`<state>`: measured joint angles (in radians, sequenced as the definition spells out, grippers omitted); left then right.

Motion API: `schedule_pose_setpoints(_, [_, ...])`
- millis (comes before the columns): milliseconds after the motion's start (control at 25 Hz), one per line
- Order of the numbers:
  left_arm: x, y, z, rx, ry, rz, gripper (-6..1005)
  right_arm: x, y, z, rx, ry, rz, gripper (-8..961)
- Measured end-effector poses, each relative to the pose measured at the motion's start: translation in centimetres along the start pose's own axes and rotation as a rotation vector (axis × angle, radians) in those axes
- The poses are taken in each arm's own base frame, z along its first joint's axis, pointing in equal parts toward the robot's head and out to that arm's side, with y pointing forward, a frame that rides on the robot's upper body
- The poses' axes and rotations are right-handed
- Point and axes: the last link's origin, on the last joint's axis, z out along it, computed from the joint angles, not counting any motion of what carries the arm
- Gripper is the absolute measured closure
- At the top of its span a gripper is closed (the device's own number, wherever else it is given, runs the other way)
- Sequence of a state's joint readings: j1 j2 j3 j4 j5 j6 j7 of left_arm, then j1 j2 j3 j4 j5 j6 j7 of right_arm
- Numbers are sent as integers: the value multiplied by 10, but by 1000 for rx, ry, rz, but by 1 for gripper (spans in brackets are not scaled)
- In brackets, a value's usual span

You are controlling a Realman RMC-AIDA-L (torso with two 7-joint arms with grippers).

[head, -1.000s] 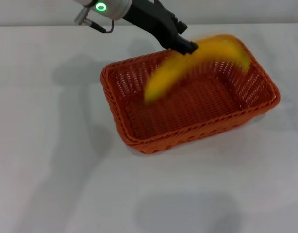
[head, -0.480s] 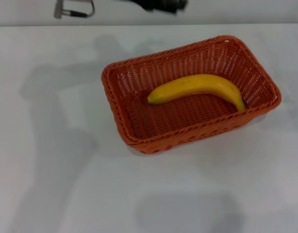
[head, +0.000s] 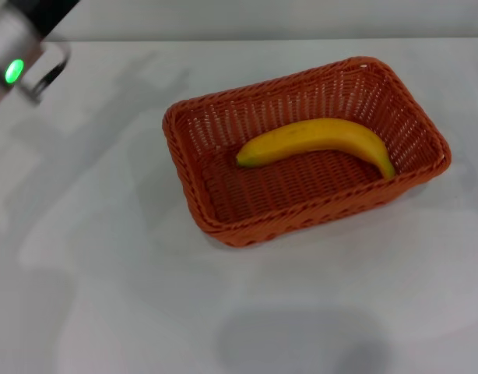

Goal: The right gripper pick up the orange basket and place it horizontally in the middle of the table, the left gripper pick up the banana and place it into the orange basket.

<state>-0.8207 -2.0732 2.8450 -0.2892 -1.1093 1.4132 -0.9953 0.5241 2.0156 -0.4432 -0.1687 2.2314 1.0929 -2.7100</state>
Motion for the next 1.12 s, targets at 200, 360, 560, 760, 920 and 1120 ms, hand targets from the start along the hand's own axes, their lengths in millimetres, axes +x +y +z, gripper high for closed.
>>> schedule_pose_setpoints(200, [-24, -10, -56, 273, 163, 3, 111, -1, 4, -1, -17, -14, -1, 84])
schedule_pose_setpoints(360, [-34, -18, -89, 453, 223, -22, 111, 0, 8, 0, -25, -12, 4, 84])
schedule_pose_setpoints(560, [-47, -26, -114, 576, 198, -60, 111, 2, 13, 6, -33, 10, -6, 84])
schedule_pose_setpoints(760, [-56, -22, -122, 635, 165, 7, 111, 1, 17, 14, -37, 21, -2, 84])
schedule_pose_setpoints(920, [-59, -20, -122, 666, 160, 50, 111, -4, 18, 20, -41, 12, -11, 84])
schedule_pose_setpoints(1120, [-58, -20, -123, 678, 179, 35, 111, -12, 16, 29, -41, -1, -34, 84])
